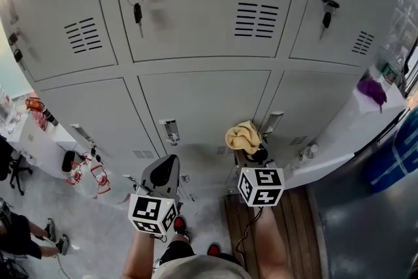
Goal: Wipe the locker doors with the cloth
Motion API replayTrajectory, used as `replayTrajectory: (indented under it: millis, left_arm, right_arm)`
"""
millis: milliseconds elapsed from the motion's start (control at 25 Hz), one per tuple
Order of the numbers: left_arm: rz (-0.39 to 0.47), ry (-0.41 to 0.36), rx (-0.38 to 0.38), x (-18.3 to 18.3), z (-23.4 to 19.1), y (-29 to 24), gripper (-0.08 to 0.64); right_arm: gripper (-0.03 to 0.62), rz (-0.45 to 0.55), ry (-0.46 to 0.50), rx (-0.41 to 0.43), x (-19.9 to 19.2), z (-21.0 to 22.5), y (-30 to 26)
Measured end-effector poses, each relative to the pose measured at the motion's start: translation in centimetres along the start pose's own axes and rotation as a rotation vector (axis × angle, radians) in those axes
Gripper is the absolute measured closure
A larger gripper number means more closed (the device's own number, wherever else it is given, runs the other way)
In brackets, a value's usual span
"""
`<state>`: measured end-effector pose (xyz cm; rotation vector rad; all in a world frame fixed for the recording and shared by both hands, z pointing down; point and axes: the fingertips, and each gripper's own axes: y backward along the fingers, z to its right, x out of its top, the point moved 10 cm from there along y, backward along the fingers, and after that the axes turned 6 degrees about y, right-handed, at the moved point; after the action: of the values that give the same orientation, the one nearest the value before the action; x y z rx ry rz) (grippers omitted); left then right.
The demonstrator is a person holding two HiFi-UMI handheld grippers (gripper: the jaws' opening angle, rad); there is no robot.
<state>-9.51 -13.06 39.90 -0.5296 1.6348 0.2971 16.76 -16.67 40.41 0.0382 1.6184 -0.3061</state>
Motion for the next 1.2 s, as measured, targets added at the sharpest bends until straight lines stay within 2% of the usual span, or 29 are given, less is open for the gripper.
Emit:
replayTrajectory:
  millis: [400, 880, 1200]
  left_arm:
    - [-0.045, 0.024, 0.047, -2.1, -1.1, 1.7, 0.537]
    - [-0.101, 0.070, 0.135, -4.8, -4.8, 3.7, 0.537]
    - [-0.130, 0.098, 0.186, -6.2, -7.4, 4.5, 0.537]
  right_arm:
    - [0.410, -0.038, 0.013, 0.129, -2.5, -5.2, 1.1]
    - [0.410, -0.147, -0.017, 0.297, -6.3, -12.3, -2.4]
    - [0.410, -0.189, -0.033, 0.366, -7.6, -15.5, -5.2]
